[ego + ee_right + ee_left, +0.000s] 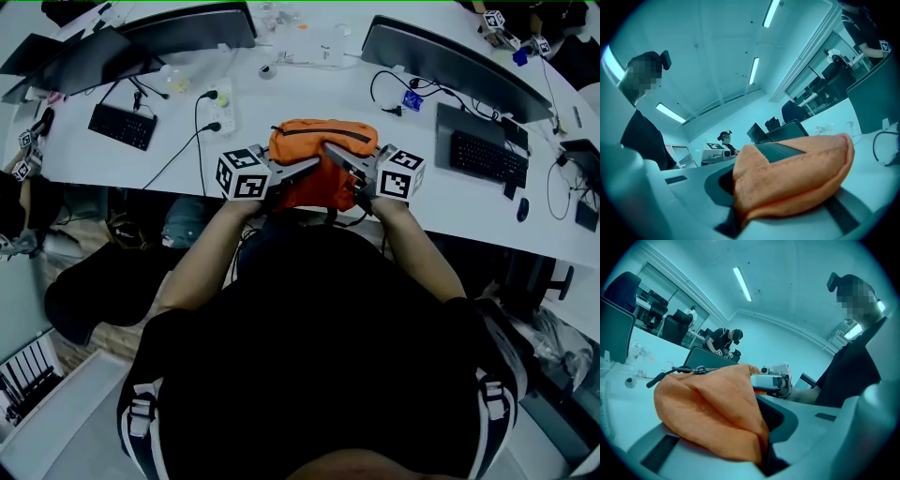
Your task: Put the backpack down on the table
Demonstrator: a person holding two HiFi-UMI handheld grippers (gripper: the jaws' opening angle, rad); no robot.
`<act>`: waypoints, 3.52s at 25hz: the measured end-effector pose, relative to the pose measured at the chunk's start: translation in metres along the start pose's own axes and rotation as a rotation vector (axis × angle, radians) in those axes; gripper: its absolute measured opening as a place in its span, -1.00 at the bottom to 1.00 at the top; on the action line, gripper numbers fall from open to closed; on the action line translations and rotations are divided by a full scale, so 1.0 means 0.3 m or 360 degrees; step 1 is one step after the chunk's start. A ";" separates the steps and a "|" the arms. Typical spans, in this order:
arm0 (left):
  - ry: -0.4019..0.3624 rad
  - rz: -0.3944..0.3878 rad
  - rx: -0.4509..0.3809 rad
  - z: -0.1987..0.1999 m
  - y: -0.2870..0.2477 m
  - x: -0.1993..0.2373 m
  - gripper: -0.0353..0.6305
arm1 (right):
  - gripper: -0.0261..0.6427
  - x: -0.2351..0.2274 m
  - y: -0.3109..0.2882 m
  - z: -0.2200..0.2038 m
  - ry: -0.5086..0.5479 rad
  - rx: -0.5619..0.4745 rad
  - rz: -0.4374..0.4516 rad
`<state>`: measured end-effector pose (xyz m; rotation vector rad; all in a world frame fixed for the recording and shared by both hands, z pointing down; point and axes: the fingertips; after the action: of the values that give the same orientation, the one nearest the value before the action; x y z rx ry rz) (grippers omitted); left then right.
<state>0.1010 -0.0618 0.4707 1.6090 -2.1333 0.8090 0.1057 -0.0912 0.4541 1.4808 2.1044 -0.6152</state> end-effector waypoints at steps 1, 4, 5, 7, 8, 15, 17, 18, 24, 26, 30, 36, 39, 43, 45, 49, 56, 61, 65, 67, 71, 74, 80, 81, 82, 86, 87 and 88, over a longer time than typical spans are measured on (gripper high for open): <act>0.0003 -0.0007 0.0000 0.002 0.000 0.009 -0.69 | -0.78 -0.007 -0.004 0.001 -0.0002 0.0000 -0.0010; 0.0022 -0.0031 -0.0001 0.004 0.004 0.035 -0.69 | -0.78 -0.026 -0.021 0.003 -0.0006 0.0008 -0.0035; 0.0028 -0.0039 0.0001 0.005 0.006 0.042 -0.69 | -0.78 -0.031 -0.027 0.004 -0.0009 0.0010 -0.0041; 0.0035 -0.0054 0.0010 0.005 0.006 0.058 -0.69 | -0.78 -0.044 -0.034 0.003 -0.0017 0.0012 -0.0054; 0.0039 -0.0061 0.0016 0.005 0.004 0.068 -0.69 | -0.78 -0.054 -0.038 0.004 -0.0023 0.0011 -0.0062; 0.0046 -0.0095 0.0056 0.018 0.005 0.131 -0.69 | -0.78 -0.108 -0.075 0.013 -0.0050 -0.0002 -0.0101; 0.0050 -0.0102 0.0063 0.020 0.012 0.147 -0.69 | -0.78 -0.119 -0.089 0.014 -0.0059 -0.0002 -0.0110; 0.0055 -0.0105 0.0066 0.021 0.014 0.156 -0.69 | -0.78 -0.126 -0.096 0.014 -0.0063 -0.0001 -0.0115; 0.0082 -0.0114 0.0077 0.019 0.036 0.214 -0.69 | -0.78 -0.161 -0.145 0.009 -0.0092 0.0007 -0.0136; 0.0093 -0.0121 0.0086 0.015 0.043 0.232 -0.69 | -0.78 -0.174 -0.160 0.003 -0.0102 0.0009 -0.0144; 0.0122 -0.0132 0.0102 0.005 0.060 0.273 -0.69 | -0.78 -0.197 -0.197 -0.009 -0.0127 0.0023 -0.0152; 0.0158 -0.0138 0.0117 -0.002 0.083 0.338 -0.69 | -0.78 -0.242 -0.253 -0.021 -0.0164 0.0044 -0.0165; 0.0170 -0.0136 0.0131 -0.005 0.094 0.372 -0.69 | -0.78 -0.262 -0.279 -0.025 -0.0180 0.0053 -0.0166; 0.0189 -0.0124 0.0140 -0.011 0.108 0.418 -0.69 | -0.78 -0.294 -0.316 -0.034 -0.0204 0.0067 -0.0166; 0.0200 -0.0115 0.0143 -0.013 0.113 0.441 -0.69 | -0.78 -0.311 -0.333 -0.038 -0.0217 0.0072 -0.0165; 0.0222 -0.0095 0.0148 -0.019 0.125 0.491 -0.69 | -0.78 -0.347 -0.372 -0.046 -0.0242 0.0080 -0.0163; 0.0258 -0.0071 0.0159 -0.026 0.146 0.580 -0.69 | -0.78 -0.411 -0.440 -0.059 -0.0278 0.0102 -0.0166; 0.0285 -0.0059 0.0164 -0.034 0.156 0.642 -0.69 | -0.78 -0.459 -0.483 -0.071 -0.0295 0.0118 -0.0175; 0.0304 -0.0052 0.0166 -0.037 0.162 0.685 -0.69 | -0.78 -0.491 -0.512 -0.077 -0.0306 0.0126 -0.0185; 0.0313 -0.0047 0.0165 -0.039 0.164 0.704 -0.69 | -0.78 -0.506 -0.524 -0.080 -0.0307 0.0131 -0.0188; 0.0334 -0.0036 0.0160 -0.044 0.162 0.739 -0.69 | -0.78 -0.538 -0.543 -0.088 -0.0318 0.0142 -0.0199; 0.0344 -0.0034 0.0146 -0.048 0.166 0.763 -0.69 | -0.78 -0.555 -0.561 -0.091 -0.0287 0.0155 -0.0202; 0.0345 -0.0009 0.0116 -0.046 0.163 0.834 -0.69 | -0.78 -0.611 -0.601 -0.088 -0.0220 0.0182 -0.0204; 0.0353 -0.0004 0.0115 -0.048 0.161 0.848 -0.69 | -0.78 -0.623 -0.607 -0.090 -0.0221 0.0187 -0.0206; 0.0357 0.0001 0.0115 -0.050 0.159 0.860 -0.69 | -0.78 -0.634 -0.612 -0.093 -0.0221 0.0191 -0.0208; 0.0374 0.0016 0.0111 -0.063 0.154 0.902 -0.69 | -0.78 -0.668 -0.629 -0.108 -0.0215 0.0205 -0.0216; 0.0380 0.0019 0.0110 -0.069 0.154 0.911 -0.69 | -0.78 -0.675 -0.632 -0.114 -0.0210 0.0212 -0.0219; 0.0386 0.0023 0.0109 -0.075 0.153 0.919 -0.69 | -0.78 -0.682 -0.635 -0.120 -0.0202 0.0219 -0.0222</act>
<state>-0.0256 -0.2471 0.6389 1.4462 -1.9677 1.0349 -0.0202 -0.2766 0.6250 1.3357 2.1146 -0.8987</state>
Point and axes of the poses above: the fingertips, and each gripper's own axes: y backward along the fingers, x to its left, z out of its top, and after that the axes turned 1 degree about y, right-handed
